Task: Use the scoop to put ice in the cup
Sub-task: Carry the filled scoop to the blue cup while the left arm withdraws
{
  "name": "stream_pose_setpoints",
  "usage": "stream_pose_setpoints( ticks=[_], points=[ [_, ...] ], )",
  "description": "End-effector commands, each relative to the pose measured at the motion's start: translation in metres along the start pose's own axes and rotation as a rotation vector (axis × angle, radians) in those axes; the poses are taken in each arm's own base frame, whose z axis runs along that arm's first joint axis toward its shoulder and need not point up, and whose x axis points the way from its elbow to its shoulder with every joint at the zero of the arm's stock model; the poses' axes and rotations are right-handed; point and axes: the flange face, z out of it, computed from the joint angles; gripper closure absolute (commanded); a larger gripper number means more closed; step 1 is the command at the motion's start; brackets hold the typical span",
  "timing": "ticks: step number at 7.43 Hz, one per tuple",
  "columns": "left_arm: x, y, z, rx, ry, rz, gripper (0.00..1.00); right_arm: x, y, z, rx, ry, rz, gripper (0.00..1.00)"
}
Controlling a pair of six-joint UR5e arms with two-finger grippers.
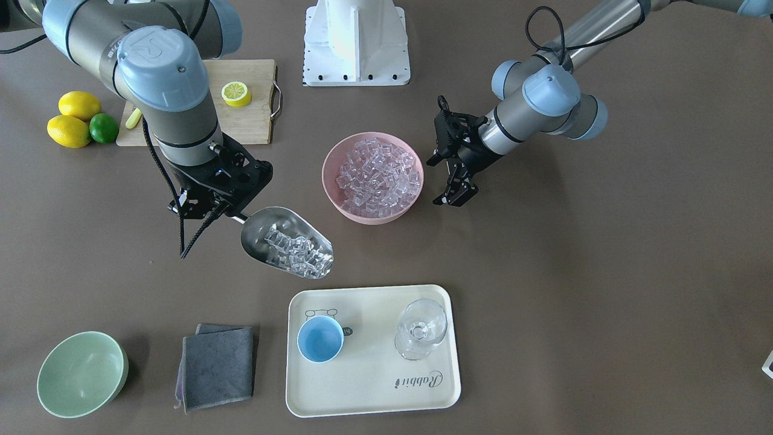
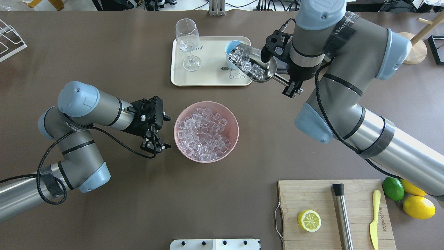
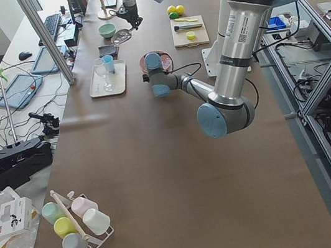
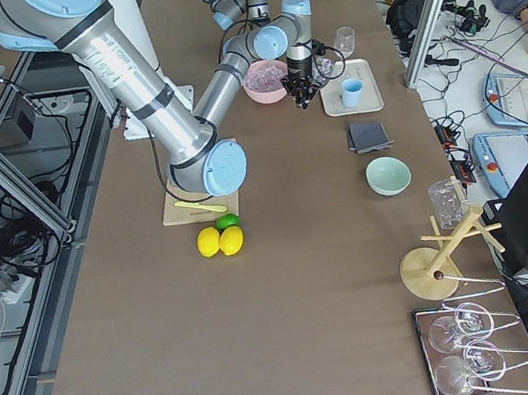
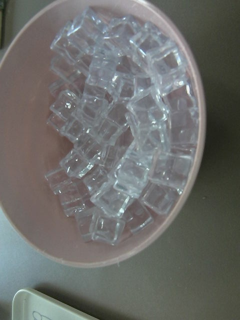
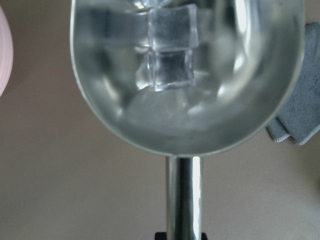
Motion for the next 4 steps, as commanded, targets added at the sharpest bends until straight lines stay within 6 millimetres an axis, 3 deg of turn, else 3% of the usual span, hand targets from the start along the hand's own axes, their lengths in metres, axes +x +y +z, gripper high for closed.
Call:
stream_pose_setpoints(
  ticks=[1, 3, 4],
  points=[
    [-0.003, 0.024, -0.041, 0.01, 0.046, -0.017, 0.01, 0.044, -0.022, 0.003, -0.004, -0.062, 0.154, 1.0],
    [0.015, 0.042, -0.075, 0.016, 0.052, -0.019, 0.01, 0.054, -0.048, 0.011, -0.055, -0.1, 0.227, 1.0],
    [0.008, 0.047, -0.091, 0.015, 0.06, -0.033, 0.01, 0.056, -0.063, 0.011, -0.11, -0.098, 0.228, 1.0]
  ],
)
